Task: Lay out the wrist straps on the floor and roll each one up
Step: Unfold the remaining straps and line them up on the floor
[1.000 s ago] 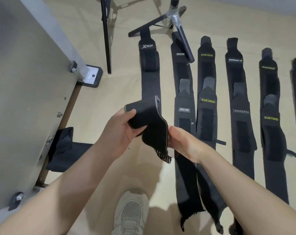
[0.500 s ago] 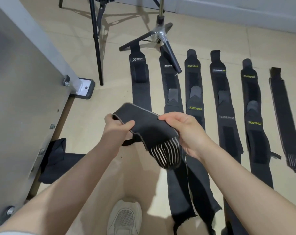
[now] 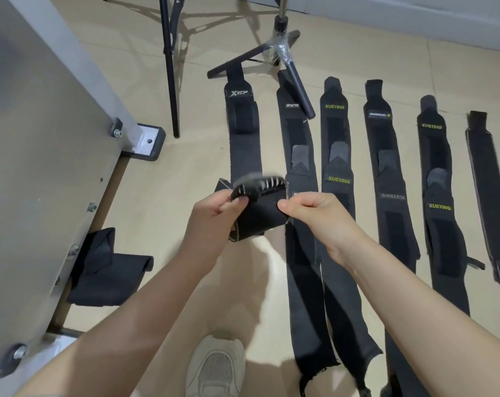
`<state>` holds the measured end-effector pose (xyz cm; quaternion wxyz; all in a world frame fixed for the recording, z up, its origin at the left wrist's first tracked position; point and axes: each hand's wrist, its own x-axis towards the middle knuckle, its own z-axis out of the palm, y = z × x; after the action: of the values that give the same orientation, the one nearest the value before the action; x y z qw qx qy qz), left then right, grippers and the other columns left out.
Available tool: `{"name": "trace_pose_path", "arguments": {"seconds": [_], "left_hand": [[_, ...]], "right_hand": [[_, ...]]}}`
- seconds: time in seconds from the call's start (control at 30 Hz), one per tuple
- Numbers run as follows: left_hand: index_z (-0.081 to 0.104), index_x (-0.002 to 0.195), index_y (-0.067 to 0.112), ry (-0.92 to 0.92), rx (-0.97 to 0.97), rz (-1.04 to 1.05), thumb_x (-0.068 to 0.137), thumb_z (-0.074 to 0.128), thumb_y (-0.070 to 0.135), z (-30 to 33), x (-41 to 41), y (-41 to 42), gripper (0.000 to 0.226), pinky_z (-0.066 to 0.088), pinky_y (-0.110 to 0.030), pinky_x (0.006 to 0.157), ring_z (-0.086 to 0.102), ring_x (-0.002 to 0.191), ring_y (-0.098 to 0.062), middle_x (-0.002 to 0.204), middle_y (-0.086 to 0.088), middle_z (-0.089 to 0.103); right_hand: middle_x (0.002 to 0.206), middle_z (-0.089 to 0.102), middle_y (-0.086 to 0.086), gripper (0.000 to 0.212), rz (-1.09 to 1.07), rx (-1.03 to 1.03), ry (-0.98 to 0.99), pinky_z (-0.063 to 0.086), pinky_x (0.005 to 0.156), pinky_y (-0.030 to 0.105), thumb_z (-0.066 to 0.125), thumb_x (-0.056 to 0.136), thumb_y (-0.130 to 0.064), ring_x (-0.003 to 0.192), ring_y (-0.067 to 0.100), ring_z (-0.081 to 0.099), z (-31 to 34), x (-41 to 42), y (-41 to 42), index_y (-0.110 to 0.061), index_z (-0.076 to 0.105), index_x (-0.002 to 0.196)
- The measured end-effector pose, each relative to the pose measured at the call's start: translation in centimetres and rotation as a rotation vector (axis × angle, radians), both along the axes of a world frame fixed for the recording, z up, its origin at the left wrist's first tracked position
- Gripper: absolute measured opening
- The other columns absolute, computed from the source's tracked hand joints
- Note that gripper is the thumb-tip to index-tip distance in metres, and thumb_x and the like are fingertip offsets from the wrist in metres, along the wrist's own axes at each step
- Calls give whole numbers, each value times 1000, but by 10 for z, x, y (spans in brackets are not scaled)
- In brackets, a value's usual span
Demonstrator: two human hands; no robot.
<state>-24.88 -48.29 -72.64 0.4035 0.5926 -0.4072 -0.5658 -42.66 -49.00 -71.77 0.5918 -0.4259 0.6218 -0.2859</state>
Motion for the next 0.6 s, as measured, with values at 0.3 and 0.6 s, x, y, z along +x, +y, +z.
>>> {"name": "trace_pose_path", "arguments": {"seconds": [0.3, 0.6], "left_hand": [[62, 111, 15, 444, 365, 285, 97, 50, 27, -4, 11, -11, 23, 53, -31, 72, 70, 89, -17, 101, -4, 72], [60, 91, 13, 554, 500, 430, 95, 54, 14, -20, 8, -16, 7, 52, -19, 61, 60, 65, -9, 76, 0, 61]], "right_hand": [[104, 70, -19, 24, 351, 172, -165, 39, 95, 20, 43, 100, -25, 103, -6, 61, -16, 12, 8, -22, 65, 109], [102, 72, -5, 18, 290, 86, 50, 49, 95, 33, 53, 96, -12, 98, 12, 67, -27, -14, 14, -22, 64, 106]]}}
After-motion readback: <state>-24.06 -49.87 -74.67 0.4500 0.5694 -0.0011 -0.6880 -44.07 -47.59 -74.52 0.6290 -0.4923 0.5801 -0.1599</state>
